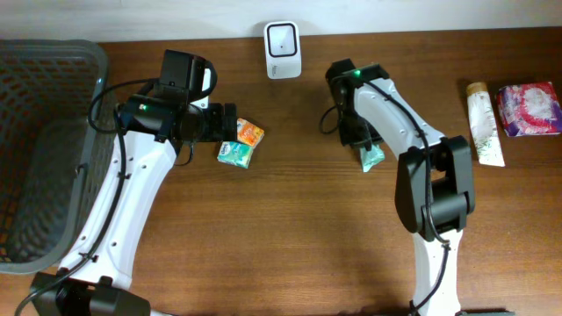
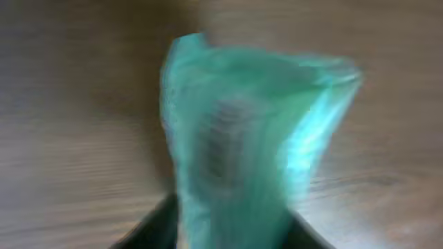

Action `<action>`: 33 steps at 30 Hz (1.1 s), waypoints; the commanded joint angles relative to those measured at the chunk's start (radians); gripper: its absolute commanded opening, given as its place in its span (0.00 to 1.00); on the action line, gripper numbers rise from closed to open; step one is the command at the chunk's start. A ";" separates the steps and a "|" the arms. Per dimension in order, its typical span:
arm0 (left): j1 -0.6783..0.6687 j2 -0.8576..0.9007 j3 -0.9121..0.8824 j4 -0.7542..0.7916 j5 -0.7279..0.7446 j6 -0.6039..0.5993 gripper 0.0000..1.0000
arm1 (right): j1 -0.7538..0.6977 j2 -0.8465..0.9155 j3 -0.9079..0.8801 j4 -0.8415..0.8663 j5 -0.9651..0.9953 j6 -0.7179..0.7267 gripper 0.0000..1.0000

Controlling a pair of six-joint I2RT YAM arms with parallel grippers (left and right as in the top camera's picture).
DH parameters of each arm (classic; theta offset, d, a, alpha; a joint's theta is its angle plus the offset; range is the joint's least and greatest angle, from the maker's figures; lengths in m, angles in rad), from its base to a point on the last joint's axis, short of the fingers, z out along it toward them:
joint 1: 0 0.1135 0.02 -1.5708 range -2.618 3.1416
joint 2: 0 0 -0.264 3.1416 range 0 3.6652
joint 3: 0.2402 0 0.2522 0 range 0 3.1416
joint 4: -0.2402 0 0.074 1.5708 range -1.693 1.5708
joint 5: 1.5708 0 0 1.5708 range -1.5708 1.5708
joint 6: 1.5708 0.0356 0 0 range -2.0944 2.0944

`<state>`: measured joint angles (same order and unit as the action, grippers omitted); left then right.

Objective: Scan the item barcode

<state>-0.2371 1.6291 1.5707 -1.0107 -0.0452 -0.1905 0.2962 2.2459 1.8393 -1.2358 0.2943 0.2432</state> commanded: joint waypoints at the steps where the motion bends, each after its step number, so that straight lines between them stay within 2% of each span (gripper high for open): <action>1: 0.000 -0.002 0.002 -0.001 -0.003 0.005 0.99 | 0.083 -0.013 0.034 -0.004 -0.204 0.013 0.48; 4: 0.000 -0.002 0.002 -0.001 -0.003 0.005 0.99 | 0.140 -0.013 0.117 -0.024 -0.273 0.012 0.65; 8: 0.000 -0.003 0.002 -0.001 -0.003 0.005 0.99 | 0.134 -0.013 0.209 -0.100 -0.272 -0.003 0.66; 11: 0.000 -0.002 0.002 -0.001 -0.004 0.005 0.99 | 0.076 -0.012 0.204 -0.112 -0.311 -0.036 0.72; 13: 0.000 -0.002 0.002 -0.001 -0.003 0.005 0.99 | 0.015 -0.012 0.147 -0.099 -0.523 -0.146 0.73; 15: 0.000 -0.002 0.002 -0.001 -0.003 0.005 0.99 | -0.051 -0.012 0.043 -0.039 -0.697 -0.162 0.75; 16: 0.000 -0.002 0.002 -0.001 -0.004 0.005 0.99 | -0.096 -0.012 -0.041 0.026 -0.857 -0.162 0.75; 19: 0.000 -0.002 0.002 -0.001 -0.003 0.005 0.99 | -0.133 -0.012 -0.151 0.127 -1.005 -0.161 0.74; 22: 0.000 -0.002 0.002 -0.001 -0.003 0.005 0.99 | -0.133 -0.012 -0.238 0.234 -1.005 -0.103 0.73; 23: 0.000 -0.003 0.002 -0.001 -0.003 0.005 0.99 | -0.130 -0.012 -0.283 0.316 -1.005 -0.040 0.69; 25: 0.000 -0.002 0.002 -0.001 -0.003 0.005 0.99 | -0.123 -0.012 -0.336 0.398 -0.998 0.007 0.52; 26: 0.000 -0.002 0.002 -0.001 -0.004 0.005 0.99 | -0.112 -0.012 -0.366 0.448 -0.998 0.018 0.32; 27: 0.000 -0.003 0.002 -0.001 -0.003 0.005 0.99 | -0.101 -0.012 -0.370 0.459 -0.998 0.019 0.04; 30: 0.000 -0.003 0.002 -0.001 -0.003 0.005 0.99 | -0.105 -0.014 -0.286 0.462 -1.066 0.054 0.04; 33: 0.000 -0.002 0.002 -0.001 -0.003 0.005 0.99 | -0.106 -0.014 -0.061 0.494 -1.096 0.089 0.04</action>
<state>-0.2371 1.6287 1.5707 -1.0111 -0.0456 -0.1905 0.1841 2.2364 1.6325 -0.7719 -0.7845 0.2916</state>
